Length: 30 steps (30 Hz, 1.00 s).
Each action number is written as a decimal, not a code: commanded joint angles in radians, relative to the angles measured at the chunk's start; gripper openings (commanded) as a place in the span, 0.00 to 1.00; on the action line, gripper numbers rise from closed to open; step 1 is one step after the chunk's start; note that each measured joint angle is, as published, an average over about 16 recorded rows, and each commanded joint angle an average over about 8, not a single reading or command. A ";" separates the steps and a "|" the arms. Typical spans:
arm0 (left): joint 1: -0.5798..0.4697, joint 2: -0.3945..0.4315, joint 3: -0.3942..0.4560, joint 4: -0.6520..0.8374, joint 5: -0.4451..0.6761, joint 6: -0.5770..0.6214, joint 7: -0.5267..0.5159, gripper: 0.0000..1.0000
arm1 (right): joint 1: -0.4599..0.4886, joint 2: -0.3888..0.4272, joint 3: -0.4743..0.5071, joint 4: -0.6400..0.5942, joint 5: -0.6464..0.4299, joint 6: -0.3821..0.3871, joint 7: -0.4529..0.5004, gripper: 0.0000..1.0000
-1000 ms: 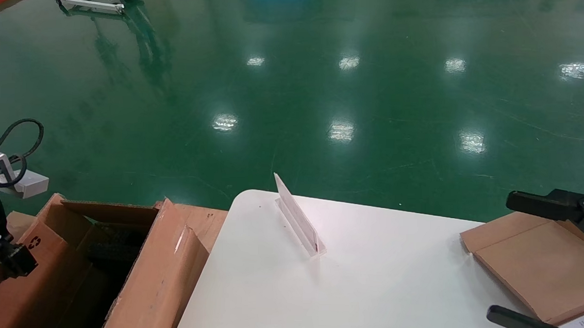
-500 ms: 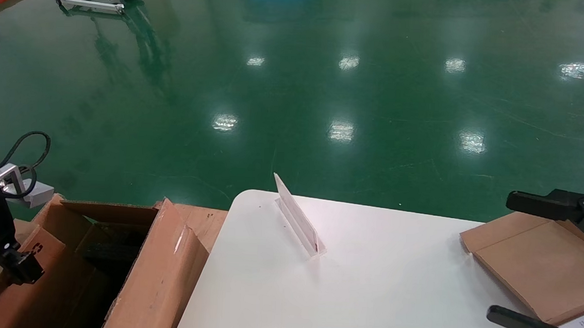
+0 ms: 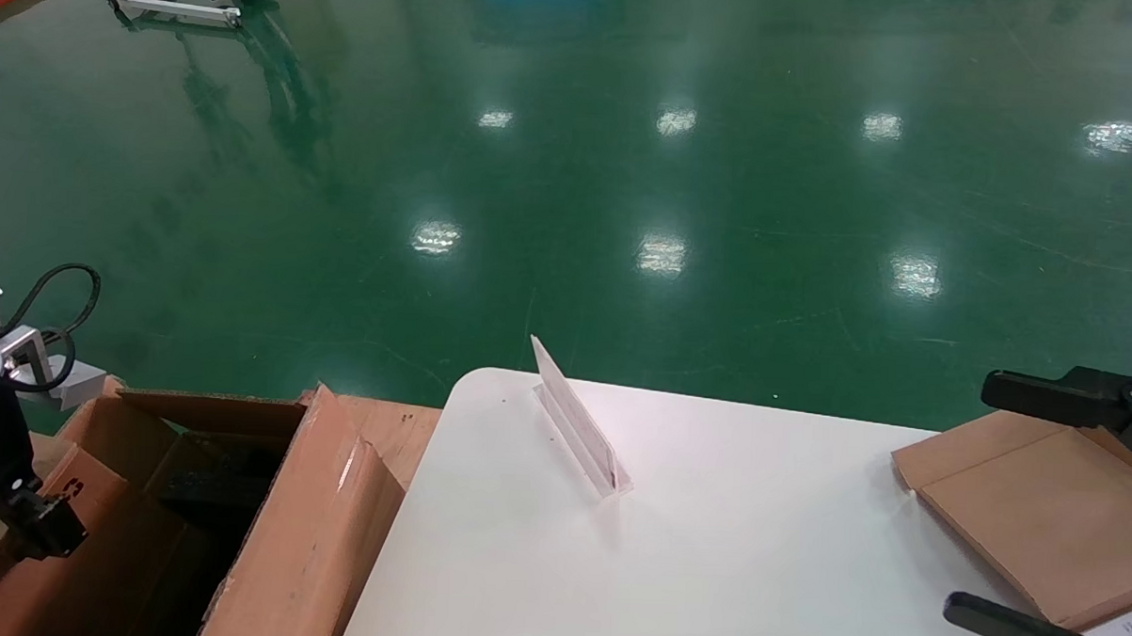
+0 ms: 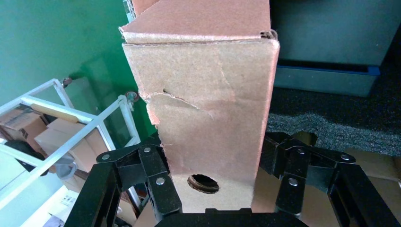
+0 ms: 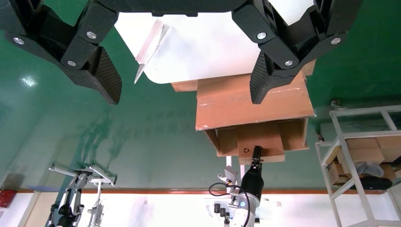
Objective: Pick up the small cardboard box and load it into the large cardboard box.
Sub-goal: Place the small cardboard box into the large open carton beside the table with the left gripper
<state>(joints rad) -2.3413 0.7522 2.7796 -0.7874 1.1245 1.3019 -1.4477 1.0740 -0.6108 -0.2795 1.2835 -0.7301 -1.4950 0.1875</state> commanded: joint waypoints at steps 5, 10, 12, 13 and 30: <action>0.005 0.000 -0.001 0.003 -0.001 -0.001 -0.001 1.00 | 0.000 0.000 0.000 0.000 0.000 0.000 0.000 1.00; 0.006 0.000 -0.001 0.003 -0.001 -0.001 -0.001 1.00 | 0.000 0.000 0.000 0.000 0.000 0.000 0.000 1.00; 0.006 0.000 -0.001 0.003 -0.001 -0.001 -0.001 1.00 | 0.000 0.000 0.000 0.000 0.000 0.000 0.000 1.00; 0.005 0.000 -0.001 0.003 -0.001 -0.001 -0.001 1.00 | 0.000 0.000 0.000 0.000 0.000 0.000 0.000 1.00; 0.002 0.000 0.001 0.002 0.000 0.000 -0.001 1.00 | 0.000 0.000 0.000 0.000 0.000 0.000 0.000 1.00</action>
<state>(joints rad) -2.3391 0.7522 2.7800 -0.7858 1.1247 1.3020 -1.4482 1.0739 -0.6107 -0.2795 1.2834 -0.7300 -1.4948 0.1875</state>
